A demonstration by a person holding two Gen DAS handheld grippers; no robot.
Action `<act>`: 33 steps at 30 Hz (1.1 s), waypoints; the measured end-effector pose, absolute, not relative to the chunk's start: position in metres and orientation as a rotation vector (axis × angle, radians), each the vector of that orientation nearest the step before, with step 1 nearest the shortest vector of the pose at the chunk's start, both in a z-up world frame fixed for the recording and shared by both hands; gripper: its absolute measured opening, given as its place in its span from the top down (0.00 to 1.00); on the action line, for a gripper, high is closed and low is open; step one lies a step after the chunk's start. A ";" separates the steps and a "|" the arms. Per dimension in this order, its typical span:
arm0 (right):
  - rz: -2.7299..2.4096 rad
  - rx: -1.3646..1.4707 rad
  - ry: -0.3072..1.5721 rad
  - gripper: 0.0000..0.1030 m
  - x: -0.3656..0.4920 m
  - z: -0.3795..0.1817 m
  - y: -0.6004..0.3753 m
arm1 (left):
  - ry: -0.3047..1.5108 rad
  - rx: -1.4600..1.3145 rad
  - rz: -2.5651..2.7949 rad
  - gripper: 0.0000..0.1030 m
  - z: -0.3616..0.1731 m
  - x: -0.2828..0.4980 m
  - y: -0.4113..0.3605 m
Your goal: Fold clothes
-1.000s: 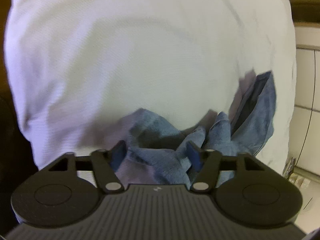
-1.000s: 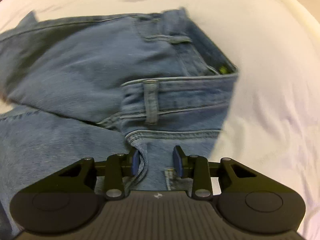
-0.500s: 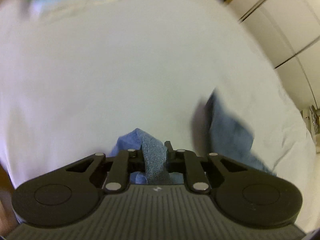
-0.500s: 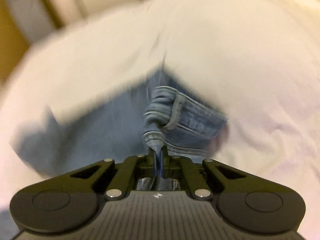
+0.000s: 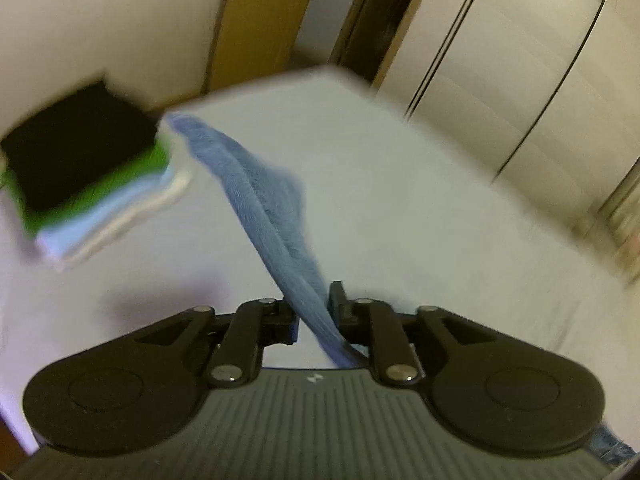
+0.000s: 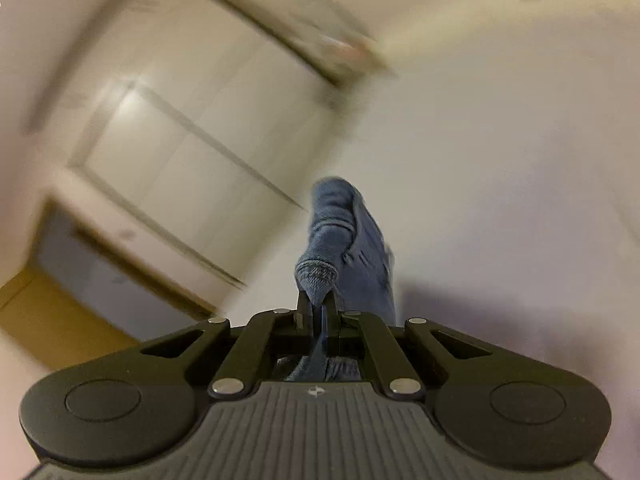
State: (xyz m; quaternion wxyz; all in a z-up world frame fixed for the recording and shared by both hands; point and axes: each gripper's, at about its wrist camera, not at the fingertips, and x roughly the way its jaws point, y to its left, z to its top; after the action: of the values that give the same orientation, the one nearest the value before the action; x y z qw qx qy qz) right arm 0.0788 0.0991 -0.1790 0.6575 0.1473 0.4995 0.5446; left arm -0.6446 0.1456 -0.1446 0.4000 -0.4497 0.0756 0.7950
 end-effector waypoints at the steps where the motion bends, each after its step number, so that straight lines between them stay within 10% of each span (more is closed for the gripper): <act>1: 1.134 0.261 1.198 0.95 0.080 -0.205 0.084 | 0.259 -1.204 2.007 0.74 -0.173 -0.647 0.143; 6: 0.625 -0.055 1.437 0.87 0.086 -0.311 0.020 | 0.506 -1.631 1.980 0.79 -0.298 -0.640 0.101; 14: 0.737 -0.161 1.326 0.36 0.075 -0.327 0.058 | 0.386 -1.757 1.841 0.58 -0.329 -0.583 0.105; 23: 0.679 0.096 1.441 0.40 0.098 -0.392 0.085 | 0.111 -1.777 2.031 0.48 -0.367 -0.624 0.124; 24: 0.693 0.114 1.445 0.48 0.099 -0.394 0.086 | 0.107 -1.774 2.051 0.52 -0.370 -0.629 0.127; 26: 0.730 0.075 1.419 0.72 0.099 -0.388 0.092 | 0.096 -1.777 2.063 0.94 -0.369 -0.639 0.131; 33: 0.891 0.004 1.265 0.89 0.102 -0.309 0.084 | 0.139 -1.573 2.040 0.96 -0.304 -0.622 0.116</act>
State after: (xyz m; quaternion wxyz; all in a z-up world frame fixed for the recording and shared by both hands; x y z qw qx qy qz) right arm 0.1019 0.0836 -0.3087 0.7154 0.0020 0.5712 0.4024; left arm -0.6223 0.1164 -0.3037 0.2772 -0.5858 0.0519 0.7598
